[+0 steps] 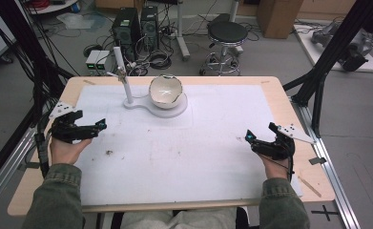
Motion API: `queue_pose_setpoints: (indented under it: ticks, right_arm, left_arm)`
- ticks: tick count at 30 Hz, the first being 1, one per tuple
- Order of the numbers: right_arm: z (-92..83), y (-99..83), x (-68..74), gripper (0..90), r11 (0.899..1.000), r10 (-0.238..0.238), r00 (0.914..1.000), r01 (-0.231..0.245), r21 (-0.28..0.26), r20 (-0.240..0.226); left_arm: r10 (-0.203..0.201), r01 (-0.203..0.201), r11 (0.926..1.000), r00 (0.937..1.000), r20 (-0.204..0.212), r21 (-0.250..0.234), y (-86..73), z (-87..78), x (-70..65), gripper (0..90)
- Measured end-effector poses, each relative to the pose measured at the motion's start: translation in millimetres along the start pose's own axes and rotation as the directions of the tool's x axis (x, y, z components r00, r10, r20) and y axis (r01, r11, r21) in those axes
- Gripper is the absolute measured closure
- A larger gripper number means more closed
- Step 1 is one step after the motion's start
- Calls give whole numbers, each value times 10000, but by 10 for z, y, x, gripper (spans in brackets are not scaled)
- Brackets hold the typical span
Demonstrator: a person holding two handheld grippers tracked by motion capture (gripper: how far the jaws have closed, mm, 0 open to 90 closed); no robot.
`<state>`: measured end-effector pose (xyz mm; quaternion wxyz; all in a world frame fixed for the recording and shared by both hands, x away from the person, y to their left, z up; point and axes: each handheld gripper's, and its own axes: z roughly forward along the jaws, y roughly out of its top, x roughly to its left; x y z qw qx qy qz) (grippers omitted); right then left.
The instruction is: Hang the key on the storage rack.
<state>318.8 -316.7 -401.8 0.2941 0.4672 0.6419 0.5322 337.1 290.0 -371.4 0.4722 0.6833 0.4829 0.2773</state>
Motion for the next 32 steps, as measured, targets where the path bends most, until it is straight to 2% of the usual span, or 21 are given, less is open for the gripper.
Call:
queue_pose_setpoints:
  ticks: [8, 11, 13, 19, 21, 23, 24, 25, 27, 32]
  right_arm:
    - [-6, -1, 6, 6, 10000, -26, 10000, 26, -20, 18]
    - [-8, -2, 6, 6, 10000, -50, 10000, 50, -8, 14]
    - [-6, -3, 7, 6, 10000, -64, 10000, 65, -10, 18]
    - [-3, -4, 6, 6, 10000, -51, 10000, 51, 12, 24]
    - [-1, -5, 7, 6, 10000, -63, 10000, 63, 11, 33]
    - [0, -7, 5, 7, 10000, -87, 10000, 87, 17, 28]
    - [-1, -7, 6, 6, 10000, -94, 9999, 94, 26, 45]
    - [0, -7, 8, 6, 10000, -93, 9999, 93, 28, 56]
    - [5, -9, 7, 6, 9999, -122, 9999, 121, 44, 56]
    - [5, -10, 13, 6, 9999, -120, 9999, 120, 23, 68]
  left_arm:
    - [-59, 40, 9984, 9994, -334, -561, -192, -85, -5, 48]
    - [-175, 97, 9951, 9968, -782, -985, -261, -145, 25, 48]
    - [-437, 294, 9900, 9939, -1016, -1377, -297, -188, 48, 48]
    - [-873, 490, 9757, 9809, -1740, -2137, -401, -310, 109, 48]
    - [-1025, 515, 9703, 9726, -2086, -2365, -431, -354, 121, 48]
    - [-1284, 629, 9641, 9608, -2458, -2579, -460, -392, 125, 48]
    - [-1434, 737, 9603, 9577, -2496, -2691, -472, -409, 128, 48]
    - [-1508, 802, 9579, 9576, -2455, -2758, -480, -419, 130, 48]
    - [-1466, 767, 9592, 9579, -2468, -2721, -484, -418, 128, 48]
    - [-1343, 765, 9663, 9644, -2278, -2458, -491, -375, 113, 48]
